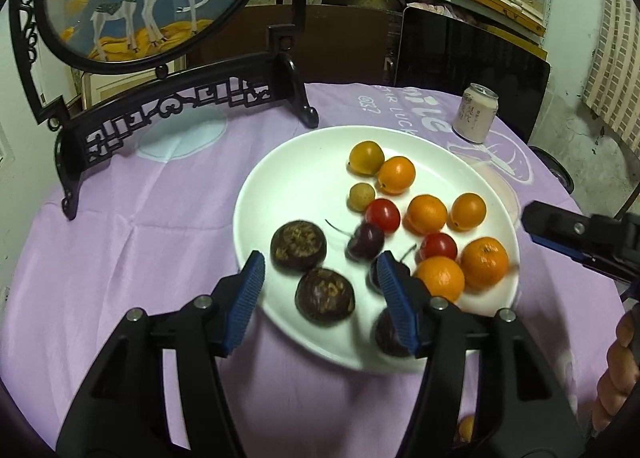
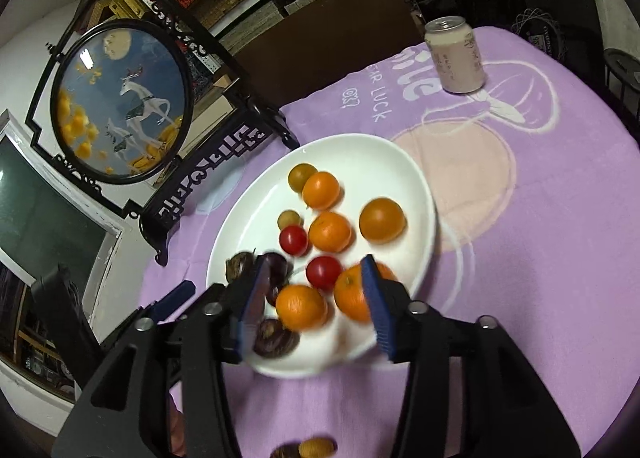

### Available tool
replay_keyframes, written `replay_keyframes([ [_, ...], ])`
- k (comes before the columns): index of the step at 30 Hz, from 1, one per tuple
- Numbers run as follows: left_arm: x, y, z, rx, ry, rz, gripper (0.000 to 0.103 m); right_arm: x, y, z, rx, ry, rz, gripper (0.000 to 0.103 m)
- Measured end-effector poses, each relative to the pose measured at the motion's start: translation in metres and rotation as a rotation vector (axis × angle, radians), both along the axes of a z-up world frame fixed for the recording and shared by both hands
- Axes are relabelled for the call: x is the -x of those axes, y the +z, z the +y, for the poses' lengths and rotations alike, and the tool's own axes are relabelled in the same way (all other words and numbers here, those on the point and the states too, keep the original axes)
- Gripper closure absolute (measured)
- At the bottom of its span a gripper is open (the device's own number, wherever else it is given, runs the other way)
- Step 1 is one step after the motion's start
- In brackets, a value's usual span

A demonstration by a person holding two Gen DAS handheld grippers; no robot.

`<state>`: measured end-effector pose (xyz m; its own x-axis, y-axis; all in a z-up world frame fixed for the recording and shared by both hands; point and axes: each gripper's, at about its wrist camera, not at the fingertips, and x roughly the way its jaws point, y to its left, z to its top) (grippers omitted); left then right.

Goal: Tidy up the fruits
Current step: 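Carry the cherry and tangerine over the white plate and open both tools, then grasp the last dark brown round fruit with the left tool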

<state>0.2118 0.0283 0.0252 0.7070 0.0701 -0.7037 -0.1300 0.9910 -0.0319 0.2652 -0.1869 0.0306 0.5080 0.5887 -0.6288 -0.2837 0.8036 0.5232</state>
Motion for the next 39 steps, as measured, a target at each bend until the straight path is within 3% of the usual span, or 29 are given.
replay_keyframes([
  [6, 0.048, -0.002, -0.01, -0.042, -0.012, -0.012, 0.032, 0.042, -0.003, -0.013, 0.013, 0.018, -0.02, 0.049],
  [10, 0.084, -0.015, -0.018, -0.091, -0.02, 0.011, 0.031, 0.07, -0.014, -0.018, 0.031, 0.038, -0.012, 0.049],
  [12, 0.102, -0.022, -0.023, -0.086, -0.044, 0.027, 0.03, 0.08, -0.019, -0.022, 0.035, 0.041, -0.007, 0.042],
  [17, 0.131, -0.03, -0.047, -0.118, -0.135, 0.021, 0.027, 0.096, -0.023, -0.038, 0.013, 0.019, -0.003, 0.042],
  [23, 0.137, -0.04, -0.082, -0.144, -0.264, 0.021, 0.024, 0.092, -0.024, -0.048, -0.009, -0.002, 0.016, 0.042],
  [35, 0.125, -0.053, -0.091, -0.121, -0.3, 0.066, 0.025, 0.092, -0.028, -0.045, -0.009, 0.004, 0.042, 0.041],
  [37, 0.123, -0.055, -0.094, -0.119, -0.309, 0.075, 0.026, 0.091, -0.029, -0.045, -0.007, 0.004, 0.044, 0.041],
  [39, 0.119, -0.06, -0.097, -0.114, -0.322, 0.097, 0.036, 0.091, -0.029, -0.043, -0.003, 0.005, 0.044, 0.041],
])
